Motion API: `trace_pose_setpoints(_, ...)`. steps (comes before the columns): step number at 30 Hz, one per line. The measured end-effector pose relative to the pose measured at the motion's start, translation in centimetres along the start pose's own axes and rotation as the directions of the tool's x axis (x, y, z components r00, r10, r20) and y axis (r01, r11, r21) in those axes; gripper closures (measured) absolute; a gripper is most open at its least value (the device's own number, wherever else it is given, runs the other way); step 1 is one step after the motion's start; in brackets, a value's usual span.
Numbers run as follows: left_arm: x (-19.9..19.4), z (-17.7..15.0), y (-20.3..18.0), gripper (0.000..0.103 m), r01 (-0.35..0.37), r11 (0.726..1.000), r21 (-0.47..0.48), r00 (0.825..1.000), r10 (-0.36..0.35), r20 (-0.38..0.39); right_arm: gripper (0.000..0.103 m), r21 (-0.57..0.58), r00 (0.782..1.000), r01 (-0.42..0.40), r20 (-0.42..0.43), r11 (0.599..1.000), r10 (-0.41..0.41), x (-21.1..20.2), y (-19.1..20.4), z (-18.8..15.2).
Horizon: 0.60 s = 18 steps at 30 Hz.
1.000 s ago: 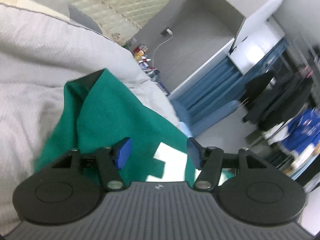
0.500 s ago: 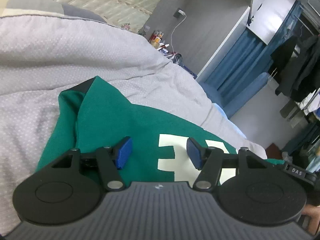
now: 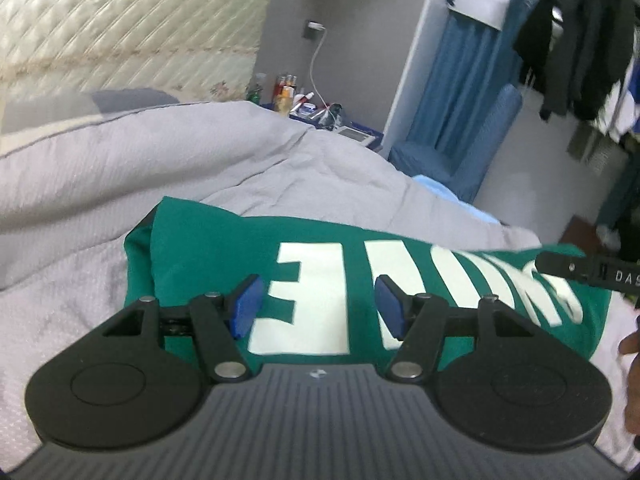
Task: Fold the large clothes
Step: 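Open both grippers and lift them off the folded green hoodie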
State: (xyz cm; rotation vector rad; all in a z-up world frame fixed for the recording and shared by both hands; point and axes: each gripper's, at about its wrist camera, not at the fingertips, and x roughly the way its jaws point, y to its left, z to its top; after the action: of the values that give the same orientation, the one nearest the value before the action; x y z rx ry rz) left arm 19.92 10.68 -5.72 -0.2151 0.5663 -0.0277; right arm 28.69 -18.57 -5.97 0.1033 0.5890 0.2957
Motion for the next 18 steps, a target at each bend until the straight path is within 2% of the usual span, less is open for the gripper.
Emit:
trace_pose_setpoints(4, 0.8, -0.9, -0.9, 0.036, -0.011, 0.999, 0.044, 1.000, 0.013, -0.028, 0.034, -0.002, 0.998, 0.003, -0.065, 1.000, -0.003, 0.4, -0.2, -0.8)
trace_pose_setpoints(7, 1.5, -1.6, -1.0, 0.035, -0.023, 0.998, 0.058, 0.999, 0.025, -0.036, 0.032, 0.001, 0.991, -0.004, -0.133, 1.000, 0.004, 2.2, -0.5, -1.6)
trace_pose_setpoints(10, 2.5, -2.1, -0.8, 0.035, -0.024, 0.998, 0.050, 0.998, 0.027, -0.049, 0.027, -0.018, 0.991, -0.022, -0.134, 1.000, 0.019, 3.6, -0.6, -2.0)
trace_pose_setpoints(18, 3.8, -2.3, -0.1, 0.035, -0.009, 1.000, 0.027, 0.999, 0.011, -0.050, 0.024, -0.018, 0.992, -0.015, -0.125, 1.000, 0.013, 5.8, -0.4, -2.7)
